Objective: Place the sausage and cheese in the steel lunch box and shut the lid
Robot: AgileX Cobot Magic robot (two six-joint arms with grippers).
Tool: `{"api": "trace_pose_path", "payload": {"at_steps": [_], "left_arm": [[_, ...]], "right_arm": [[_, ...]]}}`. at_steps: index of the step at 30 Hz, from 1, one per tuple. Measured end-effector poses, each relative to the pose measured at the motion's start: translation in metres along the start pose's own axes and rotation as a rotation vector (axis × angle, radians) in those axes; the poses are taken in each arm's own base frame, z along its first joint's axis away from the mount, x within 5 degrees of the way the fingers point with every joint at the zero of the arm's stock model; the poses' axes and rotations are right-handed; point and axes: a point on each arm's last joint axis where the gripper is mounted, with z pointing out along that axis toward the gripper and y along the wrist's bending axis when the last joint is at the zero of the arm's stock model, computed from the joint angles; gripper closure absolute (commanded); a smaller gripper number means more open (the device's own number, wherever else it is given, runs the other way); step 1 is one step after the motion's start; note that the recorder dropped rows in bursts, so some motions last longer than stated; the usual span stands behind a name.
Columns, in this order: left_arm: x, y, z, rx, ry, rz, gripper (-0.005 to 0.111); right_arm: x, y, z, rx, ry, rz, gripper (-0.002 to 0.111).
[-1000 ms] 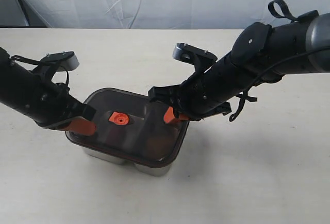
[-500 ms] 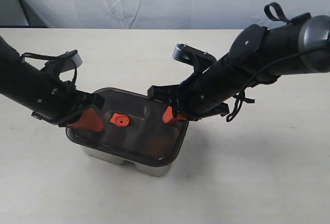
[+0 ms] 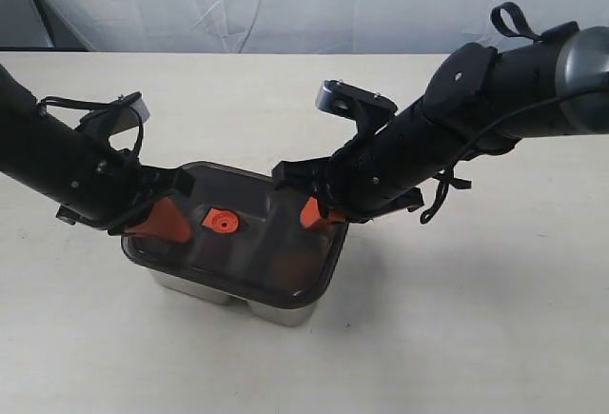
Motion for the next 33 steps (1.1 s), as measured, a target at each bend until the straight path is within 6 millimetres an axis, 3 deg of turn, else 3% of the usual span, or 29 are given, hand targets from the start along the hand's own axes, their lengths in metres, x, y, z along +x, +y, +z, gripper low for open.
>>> {"api": "trace_pose_path", "payload": {"at_steps": [8,16,33], "left_arm": [[0.000,0.000,0.000,-0.001,-0.002,-0.004,0.106],[0.000,0.000,0.000,-0.003,-0.005,-0.009,0.106],[0.014,0.002,-0.033,-0.201,-0.006,0.156,0.106]], "right_arm": [[0.008,0.021,-0.019,-0.048,0.002,-0.081,0.108],[0.032,0.051,0.000,-0.069,0.064,-0.176,0.108],[0.036,0.049,0.015,-0.051,0.096,-0.178,0.108]]}}
